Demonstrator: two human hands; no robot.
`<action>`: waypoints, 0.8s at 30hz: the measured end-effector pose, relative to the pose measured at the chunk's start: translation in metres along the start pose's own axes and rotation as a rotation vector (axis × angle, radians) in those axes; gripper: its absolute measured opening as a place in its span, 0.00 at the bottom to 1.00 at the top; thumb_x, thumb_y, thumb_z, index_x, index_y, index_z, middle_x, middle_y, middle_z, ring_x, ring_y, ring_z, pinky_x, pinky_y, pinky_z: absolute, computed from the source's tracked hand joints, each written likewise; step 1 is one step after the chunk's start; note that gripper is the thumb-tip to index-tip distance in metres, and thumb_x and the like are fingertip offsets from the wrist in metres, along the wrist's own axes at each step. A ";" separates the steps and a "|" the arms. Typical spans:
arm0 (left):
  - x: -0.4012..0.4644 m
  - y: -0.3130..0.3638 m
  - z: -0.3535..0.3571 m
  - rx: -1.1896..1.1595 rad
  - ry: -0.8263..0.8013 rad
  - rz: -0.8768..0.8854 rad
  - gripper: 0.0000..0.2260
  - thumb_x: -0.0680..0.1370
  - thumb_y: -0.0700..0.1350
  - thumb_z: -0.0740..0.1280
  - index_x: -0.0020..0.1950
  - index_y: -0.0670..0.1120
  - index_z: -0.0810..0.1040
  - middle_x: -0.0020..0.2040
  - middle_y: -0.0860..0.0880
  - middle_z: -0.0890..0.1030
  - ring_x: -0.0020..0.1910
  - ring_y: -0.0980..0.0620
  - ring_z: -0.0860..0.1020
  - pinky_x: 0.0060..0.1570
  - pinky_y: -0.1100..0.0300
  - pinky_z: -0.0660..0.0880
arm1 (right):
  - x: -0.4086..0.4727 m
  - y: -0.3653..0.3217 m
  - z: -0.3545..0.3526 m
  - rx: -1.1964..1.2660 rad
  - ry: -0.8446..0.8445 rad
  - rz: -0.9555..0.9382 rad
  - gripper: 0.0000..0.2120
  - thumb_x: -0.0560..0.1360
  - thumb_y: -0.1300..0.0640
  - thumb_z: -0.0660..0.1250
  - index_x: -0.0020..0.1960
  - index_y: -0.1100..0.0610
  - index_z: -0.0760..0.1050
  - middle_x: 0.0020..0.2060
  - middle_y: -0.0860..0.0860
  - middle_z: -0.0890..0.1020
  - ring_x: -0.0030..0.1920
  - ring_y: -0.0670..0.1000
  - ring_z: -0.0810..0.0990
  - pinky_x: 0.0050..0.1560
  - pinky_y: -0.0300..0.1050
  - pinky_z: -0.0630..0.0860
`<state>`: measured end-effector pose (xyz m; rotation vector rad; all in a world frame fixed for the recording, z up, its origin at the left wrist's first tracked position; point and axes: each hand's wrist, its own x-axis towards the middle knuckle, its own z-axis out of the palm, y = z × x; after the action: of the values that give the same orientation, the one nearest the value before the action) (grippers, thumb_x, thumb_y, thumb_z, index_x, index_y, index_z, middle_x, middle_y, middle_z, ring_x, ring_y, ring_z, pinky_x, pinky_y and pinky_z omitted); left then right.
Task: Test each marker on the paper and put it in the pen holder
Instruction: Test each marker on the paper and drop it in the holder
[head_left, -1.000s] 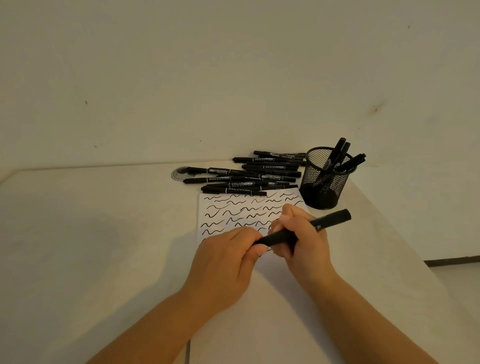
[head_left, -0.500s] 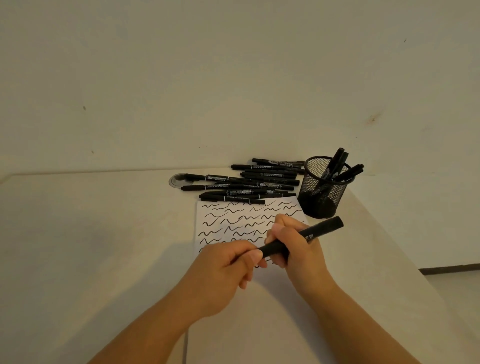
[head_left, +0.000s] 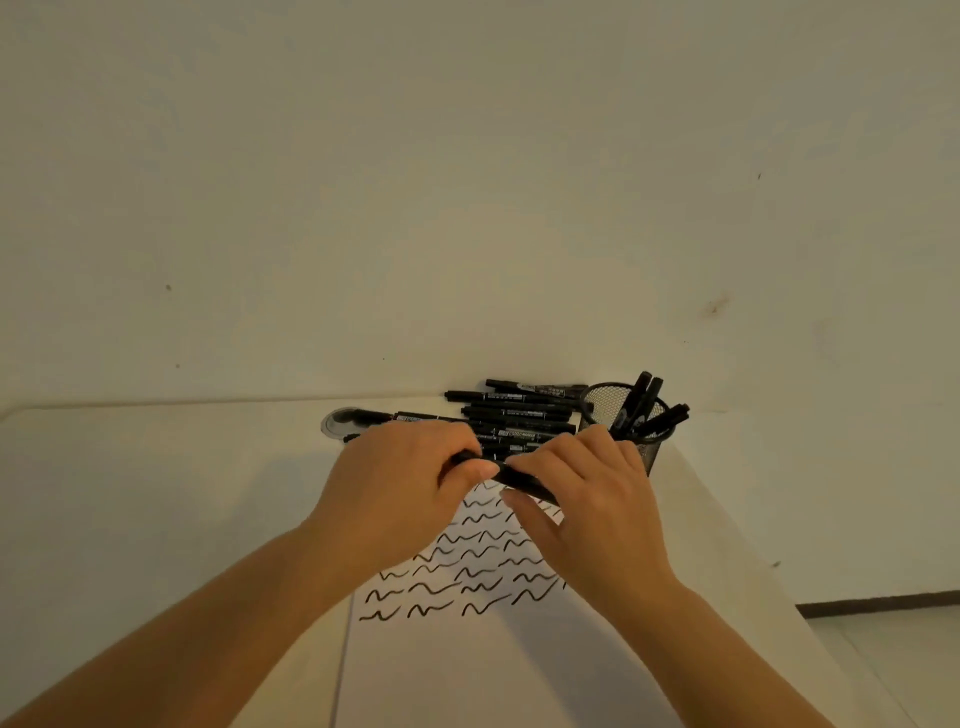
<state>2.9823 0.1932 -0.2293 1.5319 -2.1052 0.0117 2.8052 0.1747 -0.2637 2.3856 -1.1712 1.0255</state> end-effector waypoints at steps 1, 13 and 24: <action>0.006 0.005 -0.001 0.010 0.020 0.045 0.12 0.74 0.61 0.54 0.41 0.57 0.73 0.28 0.59 0.70 0.29 0.61 0.69 0.30 0.67 0.63 | 0.005 0.003 -0.002 0.026 0.011 -0.009 0.10 0.71 0.48 0.66 0.45 0.54 0.80 0.37 0.47 0.80 0.38 0.50 0.76 0.40 0.41 0.69; 0.119 -0.034 0.008 -0.285 -0.043 -0.200 0.07 0.79 0.46 0.60 0.49 0.57 0.75 0.40 0.57 0.79 0.43 0.54 0.78 0.41 0.61 0.73 | 0.064 0.076 -0.025 0.599 0.143 0.600 0.07 0.75 0.55 0.66 0.50 0.47 0.70 0.39 0.37 0.77 0.39 0.36 0.77 0.32 0.27 0.71; 0.142 -0.090 0.084 -0.167 -0.300 -0.383 0.07 0.78 0.45 0.61 0.54 0.50 0.77 0.54 0.49 0.78 0.51 0.52 0.74 0.51 0.60 0.70 | 0.044 0.101 0.004 0.333 -0.120 0.496 0.21 0.75 0.59 0.63 0.63 0.44 0.62 0.44 0.44 0.75 0.44 0.49 0.77 0.44 0.45 0.77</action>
<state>2.9968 0.0105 -0.2684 1.8981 -1.9298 -0.5477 2.7467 0.0841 -0.2400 2.4847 -1.8252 1.3275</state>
